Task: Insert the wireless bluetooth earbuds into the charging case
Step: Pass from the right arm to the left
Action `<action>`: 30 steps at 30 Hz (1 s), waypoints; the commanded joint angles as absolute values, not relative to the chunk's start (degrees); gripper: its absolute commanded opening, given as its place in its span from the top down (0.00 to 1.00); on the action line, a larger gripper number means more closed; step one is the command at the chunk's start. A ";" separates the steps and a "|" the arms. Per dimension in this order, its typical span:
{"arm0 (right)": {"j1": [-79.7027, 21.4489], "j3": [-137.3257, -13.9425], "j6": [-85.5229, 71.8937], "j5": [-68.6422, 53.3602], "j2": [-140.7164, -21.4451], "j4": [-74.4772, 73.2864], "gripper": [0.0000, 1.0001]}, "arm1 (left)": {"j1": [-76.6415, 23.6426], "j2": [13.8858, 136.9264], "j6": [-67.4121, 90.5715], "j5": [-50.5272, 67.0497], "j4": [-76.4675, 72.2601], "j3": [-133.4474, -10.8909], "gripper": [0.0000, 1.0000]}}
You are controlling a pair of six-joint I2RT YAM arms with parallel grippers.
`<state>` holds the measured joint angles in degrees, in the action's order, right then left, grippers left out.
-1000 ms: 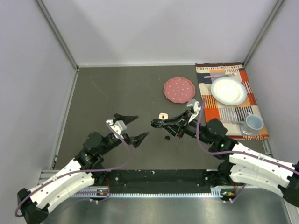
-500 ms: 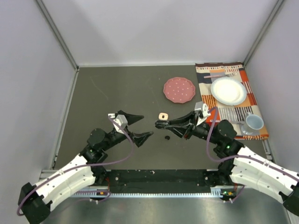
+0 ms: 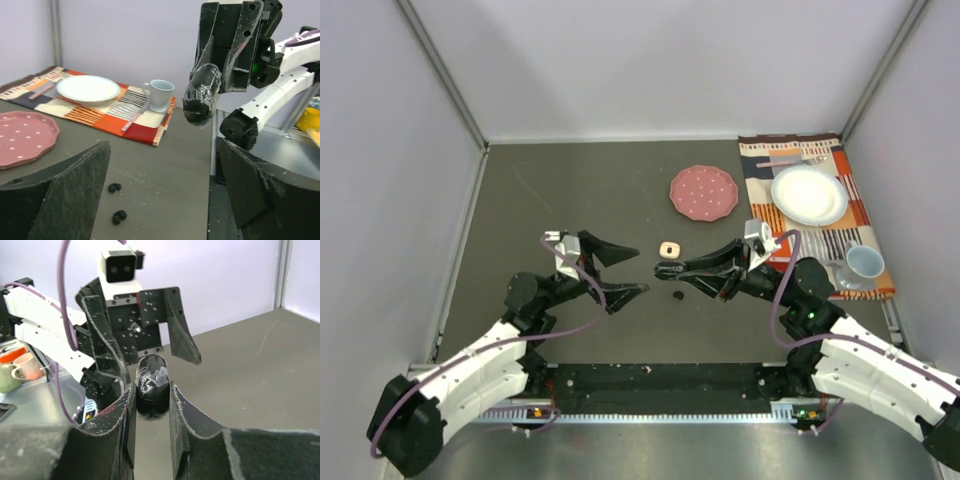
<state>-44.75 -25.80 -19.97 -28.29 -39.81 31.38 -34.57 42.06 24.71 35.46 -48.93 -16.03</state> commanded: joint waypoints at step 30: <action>-44.30 -25.05 -22.85 -28.92 -42.54 39.73 1.00 | -35.33 69.61 54.23 44.82 -95.54 -24.08 0.30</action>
<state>-44.18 -24.75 -22.15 -27.90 -42.46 35.18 -34.98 70.76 54.24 45.78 -74.94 -22.50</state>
